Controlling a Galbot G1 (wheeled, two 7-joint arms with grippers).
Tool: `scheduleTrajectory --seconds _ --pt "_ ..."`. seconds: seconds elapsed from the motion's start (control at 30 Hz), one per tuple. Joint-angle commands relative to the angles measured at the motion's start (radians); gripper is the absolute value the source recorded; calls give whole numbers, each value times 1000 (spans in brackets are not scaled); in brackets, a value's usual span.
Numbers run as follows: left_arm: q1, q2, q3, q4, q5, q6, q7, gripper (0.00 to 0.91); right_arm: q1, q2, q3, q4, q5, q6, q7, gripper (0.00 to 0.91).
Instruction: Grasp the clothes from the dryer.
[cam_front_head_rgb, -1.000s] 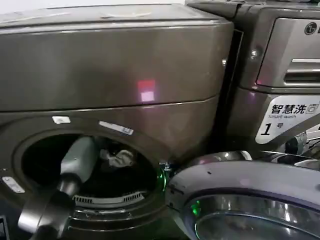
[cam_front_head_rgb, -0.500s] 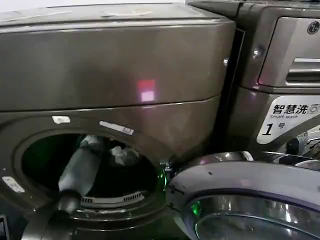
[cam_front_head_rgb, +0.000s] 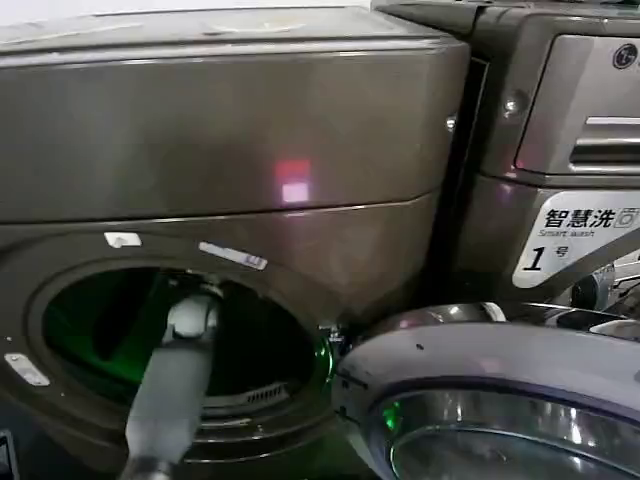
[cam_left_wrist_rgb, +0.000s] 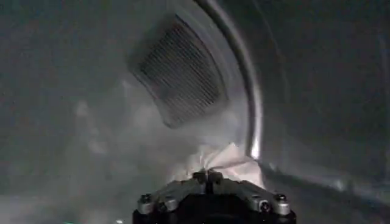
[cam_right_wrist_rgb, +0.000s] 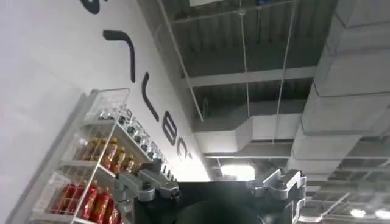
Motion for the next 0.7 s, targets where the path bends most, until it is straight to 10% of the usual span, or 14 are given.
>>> scheduleTrajectory --seconds 0.03,0.7 --pt "203 -50 -58 -272 -32 -98 -325 0 3 2 1 0 -10 -2 -6 907" --pt "225 -36 -51 -302 -14 -63 -318 0 4 -3 11 -5 -8 -5 -15 907"
